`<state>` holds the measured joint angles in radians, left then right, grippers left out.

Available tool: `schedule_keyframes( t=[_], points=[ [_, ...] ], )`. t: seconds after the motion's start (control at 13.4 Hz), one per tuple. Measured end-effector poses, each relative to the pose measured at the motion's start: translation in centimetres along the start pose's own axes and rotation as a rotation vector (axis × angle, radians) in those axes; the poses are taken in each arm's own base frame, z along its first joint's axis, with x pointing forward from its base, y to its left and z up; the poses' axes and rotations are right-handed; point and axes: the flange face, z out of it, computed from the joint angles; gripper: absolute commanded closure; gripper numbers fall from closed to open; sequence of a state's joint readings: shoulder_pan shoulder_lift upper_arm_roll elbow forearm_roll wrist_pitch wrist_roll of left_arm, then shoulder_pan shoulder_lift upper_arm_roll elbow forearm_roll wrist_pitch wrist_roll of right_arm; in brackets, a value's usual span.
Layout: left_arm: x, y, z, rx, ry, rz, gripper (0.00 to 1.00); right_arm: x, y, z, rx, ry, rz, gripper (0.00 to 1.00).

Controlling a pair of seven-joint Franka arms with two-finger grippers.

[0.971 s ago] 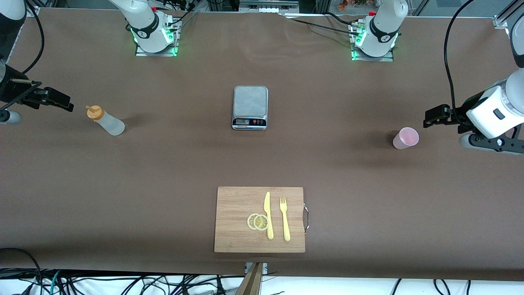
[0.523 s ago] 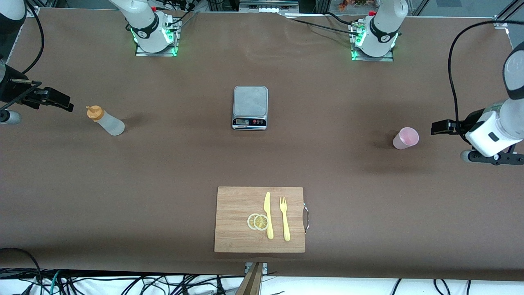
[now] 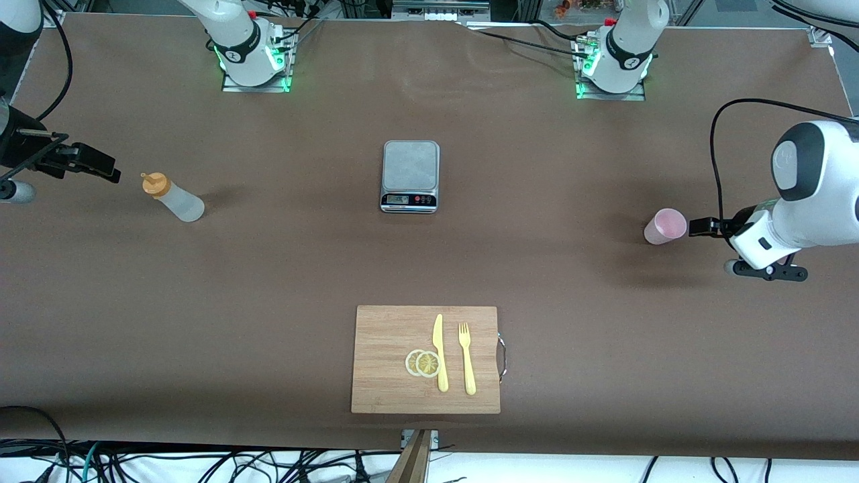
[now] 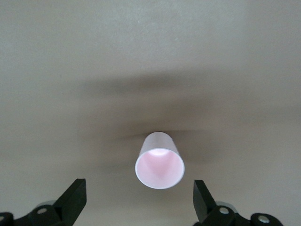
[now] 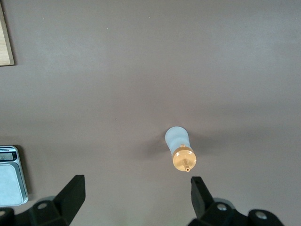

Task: Add sauce to pink cup with both arms
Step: 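Lower the left gripper around the pink cup and close it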

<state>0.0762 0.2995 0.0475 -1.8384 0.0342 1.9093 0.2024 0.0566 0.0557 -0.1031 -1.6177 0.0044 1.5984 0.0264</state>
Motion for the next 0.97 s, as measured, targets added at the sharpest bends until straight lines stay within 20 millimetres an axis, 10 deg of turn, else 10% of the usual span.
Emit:
schedule_keyframes(
  t=[0.97],
  points=[
    [-6.4,-1.1,8.9,0.026,0.144,0.067,0.01,0.0,0.1,0.0,0.0,0.0,0.001,0.0]
  ],
)
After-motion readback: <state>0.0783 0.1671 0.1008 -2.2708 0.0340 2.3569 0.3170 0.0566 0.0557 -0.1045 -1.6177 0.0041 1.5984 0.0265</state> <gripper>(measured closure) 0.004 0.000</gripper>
